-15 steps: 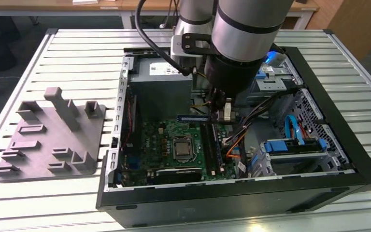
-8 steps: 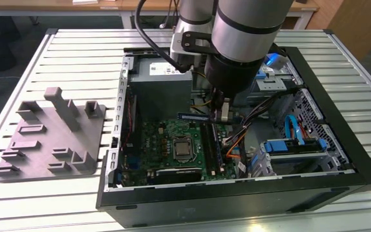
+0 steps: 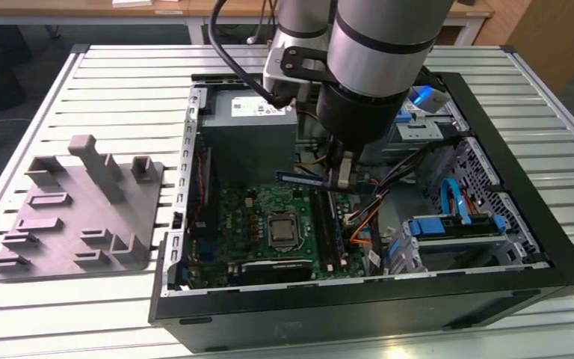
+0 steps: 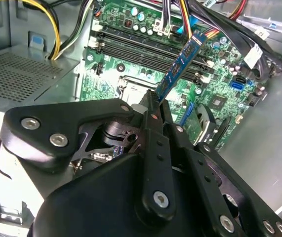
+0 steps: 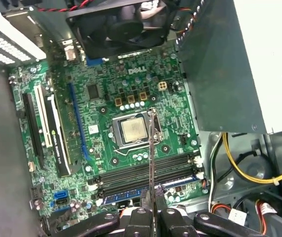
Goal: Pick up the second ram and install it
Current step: 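Insert the second ram into the second slot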
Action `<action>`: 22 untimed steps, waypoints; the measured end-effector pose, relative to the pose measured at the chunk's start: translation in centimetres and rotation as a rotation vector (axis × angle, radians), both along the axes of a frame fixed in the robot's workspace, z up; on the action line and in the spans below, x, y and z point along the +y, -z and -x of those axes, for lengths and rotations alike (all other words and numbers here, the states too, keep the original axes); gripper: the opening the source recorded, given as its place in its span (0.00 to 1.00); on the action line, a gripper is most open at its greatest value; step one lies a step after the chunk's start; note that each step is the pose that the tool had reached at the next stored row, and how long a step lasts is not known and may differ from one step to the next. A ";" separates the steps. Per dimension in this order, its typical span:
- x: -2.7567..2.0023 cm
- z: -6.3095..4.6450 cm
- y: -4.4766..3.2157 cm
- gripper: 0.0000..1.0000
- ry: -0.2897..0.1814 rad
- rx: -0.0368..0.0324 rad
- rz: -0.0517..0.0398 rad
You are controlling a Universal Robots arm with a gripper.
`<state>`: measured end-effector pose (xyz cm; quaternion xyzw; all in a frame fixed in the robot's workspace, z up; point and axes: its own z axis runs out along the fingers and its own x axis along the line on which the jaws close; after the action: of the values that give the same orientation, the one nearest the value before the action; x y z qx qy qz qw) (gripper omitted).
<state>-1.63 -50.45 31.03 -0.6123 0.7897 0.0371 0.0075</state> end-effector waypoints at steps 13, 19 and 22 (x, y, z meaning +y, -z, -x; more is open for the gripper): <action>0.00 0.0 0.05 0.14 0.121 0.0000 0.0000; 0.00 0.0 0.08 0.14 0.189 0.0000 0.0001; 0.00 0.0 0.09 0.14 0.218 0.0000 0.0001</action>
<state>-1.63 -50.46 30.94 -0.5228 0.8516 0.0361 0.0114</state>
